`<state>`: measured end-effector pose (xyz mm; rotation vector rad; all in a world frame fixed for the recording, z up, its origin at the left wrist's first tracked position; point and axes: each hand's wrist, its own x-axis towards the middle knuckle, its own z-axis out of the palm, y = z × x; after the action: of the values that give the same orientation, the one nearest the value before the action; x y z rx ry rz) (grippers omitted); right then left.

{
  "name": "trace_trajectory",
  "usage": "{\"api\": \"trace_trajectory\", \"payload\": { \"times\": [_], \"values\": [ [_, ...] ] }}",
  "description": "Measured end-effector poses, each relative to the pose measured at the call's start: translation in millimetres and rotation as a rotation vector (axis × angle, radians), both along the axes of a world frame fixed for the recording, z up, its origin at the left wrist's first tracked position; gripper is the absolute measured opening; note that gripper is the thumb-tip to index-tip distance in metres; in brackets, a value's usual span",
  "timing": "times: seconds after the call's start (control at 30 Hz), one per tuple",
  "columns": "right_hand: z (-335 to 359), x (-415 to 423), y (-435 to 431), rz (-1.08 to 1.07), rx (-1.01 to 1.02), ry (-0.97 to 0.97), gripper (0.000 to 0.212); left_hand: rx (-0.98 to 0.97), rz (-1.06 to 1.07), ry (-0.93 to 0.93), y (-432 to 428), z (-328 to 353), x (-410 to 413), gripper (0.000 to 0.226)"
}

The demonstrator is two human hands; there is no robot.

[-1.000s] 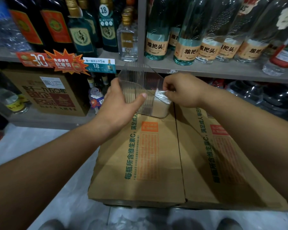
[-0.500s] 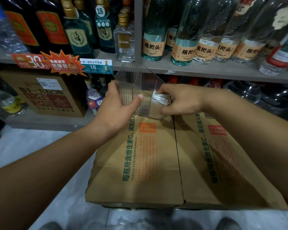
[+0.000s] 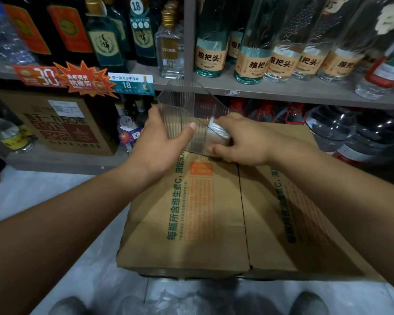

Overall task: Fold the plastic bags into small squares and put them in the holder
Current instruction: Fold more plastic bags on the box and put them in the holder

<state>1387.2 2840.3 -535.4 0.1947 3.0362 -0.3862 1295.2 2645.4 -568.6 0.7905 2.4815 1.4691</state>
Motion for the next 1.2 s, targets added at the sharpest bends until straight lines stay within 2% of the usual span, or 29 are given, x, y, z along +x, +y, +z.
{"api": "trace_trajectory", "payload": {
  "times": [0.1, 0.2, 0.3, 0.4, 0.47, 0.53, 0.6, 0.63, 0.77, 0.83, 0.9, 0.97, 1.0, 1.1, 1.2],
  "values": [
    [-2.8, 11.2, -4.7, -0.036, 0.059, 0.105, 0.077, -0.031, 0.007, -0.017, -4.8, 0.0, 1.1, 0.069],
    [-1.9, 23.2, -10.6, -0.072, 0.086, 0.169, 0.073, -0.059, 0.048, 0.000, -13.0, 6.9, 13.2, 0.068],
    [4.2, 46.0, -25.7, -0.127, 0.107, 0.279, 0.049, -0.106, 0.082, 0.088, -31.5, 16.3, 35.0, 0.048],
    [7.8, 88.2, -51.8, -0.118, 0.024, 0.353, 0.025, -0.136, -0.017, 0.203, -60.1, 19.9, 69.6, 0.021],
    [4.7, 124.3, -71.6, -0.071, -0.140, 0.292, 0.021, -0.141, -0.170, 0.294, -81.6, 17.1, 102.6, 0.012],
    [-3.5, 161.6, -89.5, -0.032, -0.418, 0.159, 0.012, -0.183, -0.327, 0.392, -103.7, 8.6, 138.7, 0.014],
    [-18.1, 196.5, -103.6, -0.013, -0.682, 0.004, 0.007, -0.265, -0.425, 0.345, -127.0, -10.4, 172.1, 0.017],
    [-29.5, 210.9, -108.3, -0.006, -0.723, -0.069, 0.006, -0.328, -0.470, 0.293, -138.7, -26.7, 185.2, 0.019],
    [-111.3, 243.4, -119.8, 0.029, -0.524, -0.378, 0.010, -0.711, -0.620, 0.022, -168.9, -110.9, 210.3, 0.033],
    [-164.0, 248.4, -120.8, 0.012, -0.449, -0.474, 0.012, -0.934, -0.643, -0.095, -175.5, -157.7, 205.9, 0.025],
    [-211.1, 248.6, -126.4, -0.044, -0.427, -0.522, 0.015, -1.074, -0.611, -0.179, -175.9, -193.8, 202.8, 0.015],
    [-249.4, 247.0, -135.6, -0.138, -0.448, -0.527, 0.016, -1.103, -0.517, -0.248, -171.8, -220.8, 207.3, 0.015],
    [-264.7, 246.0, -142.0, -0.185, -0.456, -0.529, 0.020, -1.106, -0.480, -0.269, -168.0, -232.6, 212.2, 0.022],
    [-299.6, 246.4, -164.9, -0.315, -0.460, -0.569, 0.041, -1.090, -0.398, -0.255, -154.2, -257.4, 231.8, 0.047],
    [-321.4, 249.7, -182.5, -0.369, -0.392, -0.621, 0.061, -1.032, -0.239, -0.284, -144.2, -277.3, 242.0, 0.058]
  ]
}}
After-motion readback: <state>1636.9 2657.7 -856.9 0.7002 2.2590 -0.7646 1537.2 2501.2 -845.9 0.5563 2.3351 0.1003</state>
